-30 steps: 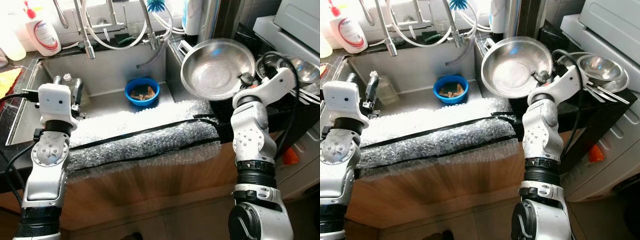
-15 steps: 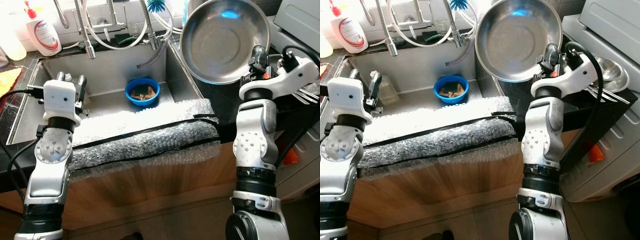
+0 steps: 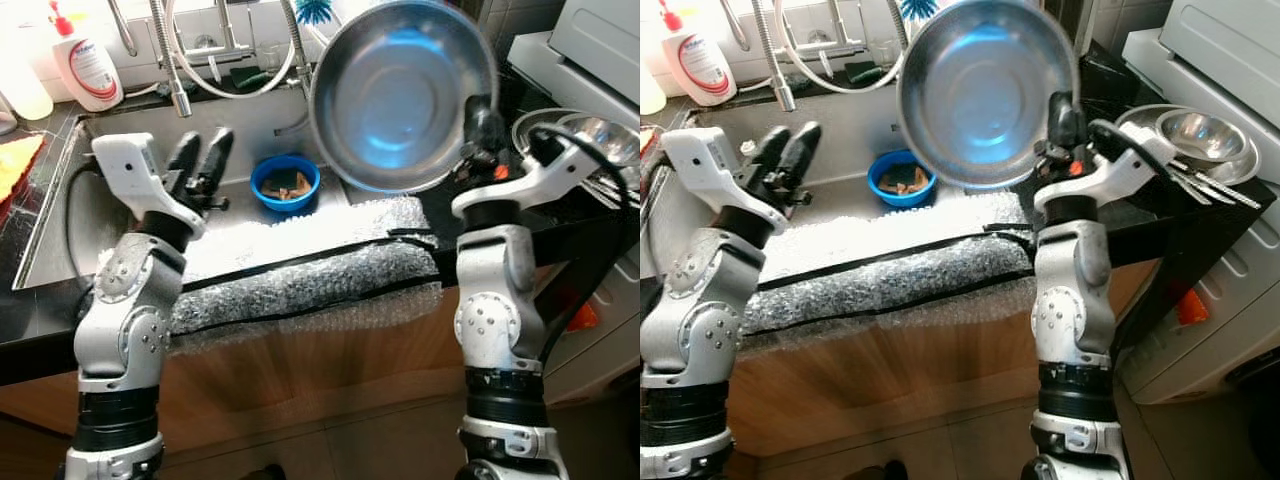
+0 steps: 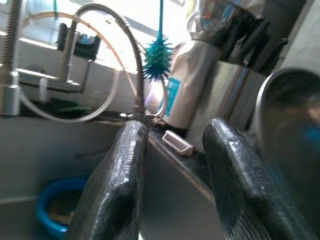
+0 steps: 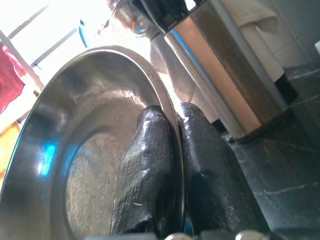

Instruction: Kitchen organization

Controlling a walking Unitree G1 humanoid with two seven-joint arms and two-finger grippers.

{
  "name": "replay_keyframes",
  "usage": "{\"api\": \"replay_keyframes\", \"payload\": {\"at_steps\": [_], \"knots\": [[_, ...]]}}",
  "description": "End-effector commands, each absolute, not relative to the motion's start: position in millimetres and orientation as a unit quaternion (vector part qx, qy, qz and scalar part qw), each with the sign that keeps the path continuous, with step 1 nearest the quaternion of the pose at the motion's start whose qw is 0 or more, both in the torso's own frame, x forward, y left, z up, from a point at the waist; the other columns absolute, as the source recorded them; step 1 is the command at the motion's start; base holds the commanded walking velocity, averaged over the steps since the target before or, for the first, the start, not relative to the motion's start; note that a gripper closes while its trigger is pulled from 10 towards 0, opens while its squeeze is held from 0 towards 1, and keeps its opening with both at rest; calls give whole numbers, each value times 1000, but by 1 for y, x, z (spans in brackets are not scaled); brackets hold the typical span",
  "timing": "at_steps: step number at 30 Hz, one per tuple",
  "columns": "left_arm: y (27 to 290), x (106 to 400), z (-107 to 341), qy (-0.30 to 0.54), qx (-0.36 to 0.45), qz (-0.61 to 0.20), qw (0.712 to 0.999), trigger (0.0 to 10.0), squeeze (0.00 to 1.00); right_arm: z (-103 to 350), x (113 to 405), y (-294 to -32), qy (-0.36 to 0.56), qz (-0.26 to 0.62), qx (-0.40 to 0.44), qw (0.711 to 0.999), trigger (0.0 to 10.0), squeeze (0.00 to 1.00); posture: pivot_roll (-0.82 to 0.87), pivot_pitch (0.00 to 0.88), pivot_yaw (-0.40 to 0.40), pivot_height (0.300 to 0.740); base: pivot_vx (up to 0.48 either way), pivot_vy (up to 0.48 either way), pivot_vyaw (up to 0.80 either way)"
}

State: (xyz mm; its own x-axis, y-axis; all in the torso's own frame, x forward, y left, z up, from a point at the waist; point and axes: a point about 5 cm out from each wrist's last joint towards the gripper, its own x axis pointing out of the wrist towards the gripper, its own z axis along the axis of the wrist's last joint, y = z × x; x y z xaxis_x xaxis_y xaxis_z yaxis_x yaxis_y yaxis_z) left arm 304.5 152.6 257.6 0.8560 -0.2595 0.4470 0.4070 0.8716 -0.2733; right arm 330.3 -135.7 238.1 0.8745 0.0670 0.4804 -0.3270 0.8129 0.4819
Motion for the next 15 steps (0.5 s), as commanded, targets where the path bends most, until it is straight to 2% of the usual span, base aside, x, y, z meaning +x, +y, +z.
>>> {"api": "replay_keyframes", "payload": {"at_steps": [1, 5, 15], "knots": [[152, 301, 266, -220, -172, -176, 944, 10000, 0, 246, 326, -130, -238, 124, 282, 921, 10000, 0, -50, 113, 59, 740, 0, 0, 0], [142, 299, 269, -221, -190, -190, 938, 10000, 0, 240, 326, -121, -221, 134, 284, 923, 10000, 0, -46, 114, 56, 740, 0, 0, 0], [129, 296, 269, -223, -149, -218, 938, 10000, 0, 226, 321, -101, -178, 159, 316, 918, 10000, 0, -49, 105, 56, 740, 0, 0, 0]]}}
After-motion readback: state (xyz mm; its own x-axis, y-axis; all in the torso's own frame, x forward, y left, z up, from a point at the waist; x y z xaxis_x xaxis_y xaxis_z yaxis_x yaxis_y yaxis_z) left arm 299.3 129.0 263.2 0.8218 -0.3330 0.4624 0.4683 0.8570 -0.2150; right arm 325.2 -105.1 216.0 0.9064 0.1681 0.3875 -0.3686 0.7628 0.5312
